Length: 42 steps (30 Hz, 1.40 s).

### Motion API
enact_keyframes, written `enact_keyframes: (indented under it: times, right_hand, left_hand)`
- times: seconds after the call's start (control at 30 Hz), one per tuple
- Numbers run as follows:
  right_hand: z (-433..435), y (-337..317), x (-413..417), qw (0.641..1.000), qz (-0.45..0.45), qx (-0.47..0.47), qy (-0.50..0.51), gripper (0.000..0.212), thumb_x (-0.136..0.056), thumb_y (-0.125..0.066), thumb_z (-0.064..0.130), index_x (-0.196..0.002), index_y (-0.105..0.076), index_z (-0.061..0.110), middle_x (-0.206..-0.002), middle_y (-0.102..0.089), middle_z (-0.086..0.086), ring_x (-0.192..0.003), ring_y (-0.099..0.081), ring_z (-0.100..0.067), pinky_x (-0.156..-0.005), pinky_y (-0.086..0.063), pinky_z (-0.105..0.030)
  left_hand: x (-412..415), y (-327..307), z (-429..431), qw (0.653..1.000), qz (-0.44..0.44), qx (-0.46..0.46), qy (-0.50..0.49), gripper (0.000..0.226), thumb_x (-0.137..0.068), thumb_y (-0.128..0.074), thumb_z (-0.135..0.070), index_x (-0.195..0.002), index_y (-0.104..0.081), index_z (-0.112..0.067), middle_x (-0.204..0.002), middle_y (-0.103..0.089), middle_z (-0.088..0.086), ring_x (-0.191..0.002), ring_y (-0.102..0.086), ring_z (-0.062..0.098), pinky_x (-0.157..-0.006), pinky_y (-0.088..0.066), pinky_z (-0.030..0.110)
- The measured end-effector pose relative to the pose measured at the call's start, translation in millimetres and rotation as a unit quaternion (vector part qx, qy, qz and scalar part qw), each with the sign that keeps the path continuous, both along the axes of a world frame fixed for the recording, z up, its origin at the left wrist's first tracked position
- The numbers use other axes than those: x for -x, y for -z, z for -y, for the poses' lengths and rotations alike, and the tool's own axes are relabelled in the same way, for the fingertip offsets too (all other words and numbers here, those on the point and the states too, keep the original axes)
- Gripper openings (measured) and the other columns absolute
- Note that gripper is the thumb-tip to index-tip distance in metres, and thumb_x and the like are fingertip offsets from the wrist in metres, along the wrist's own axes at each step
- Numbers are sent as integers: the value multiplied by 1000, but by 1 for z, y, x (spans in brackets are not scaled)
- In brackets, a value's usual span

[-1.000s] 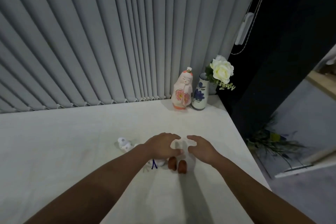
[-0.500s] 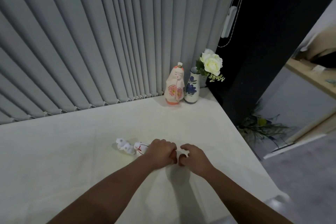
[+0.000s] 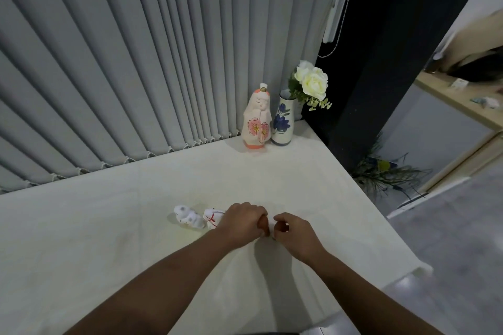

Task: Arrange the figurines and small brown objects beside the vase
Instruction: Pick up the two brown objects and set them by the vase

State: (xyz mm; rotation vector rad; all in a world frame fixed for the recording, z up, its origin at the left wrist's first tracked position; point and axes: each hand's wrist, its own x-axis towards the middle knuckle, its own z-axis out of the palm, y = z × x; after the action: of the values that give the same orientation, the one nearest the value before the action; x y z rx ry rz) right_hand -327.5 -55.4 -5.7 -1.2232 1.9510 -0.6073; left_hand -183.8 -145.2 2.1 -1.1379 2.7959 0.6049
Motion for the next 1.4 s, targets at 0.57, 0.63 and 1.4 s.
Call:
enact_keyframes:
  times: [0.57,0.63,1.4]
  right_hand:
    - [37,-12,63,999,10,28,11,30,-79,-62,1,-107,-64,10,-74,-73,-1,-77,-68,-20,-82,-56,-32]
    - [45,-16,77,999,9,35,0,31,-79,-60,0,-109,-64,9,-73,-73,-1,-74,-67,-17,-83,-55,-31]
    - [137,-21,191,994,-34,60,-88,34,-84,-53,0,-115,-63,10,-80,-74,-6,-73,-68,-17,-76,-53,-29]
  left_hand:
    - [37,-9,19,997,-23,-11,-69,40,-82,-63,-32,-119,-56,-19,-115,-67,1,-109,-55,24,-91,-43,37]
    - [49,-10,22,995,-33,-13,-90,41,-81,-64,-32,-120,-56,-19,-115,-67,1,-109,-55,24,-91,-44,37]
    - [149,-10,68,967,-60,-1,-249,47,-83,-64,-32,-127,-53,-18,-120,-65,5,-113,-54,25,-93,-44,37]
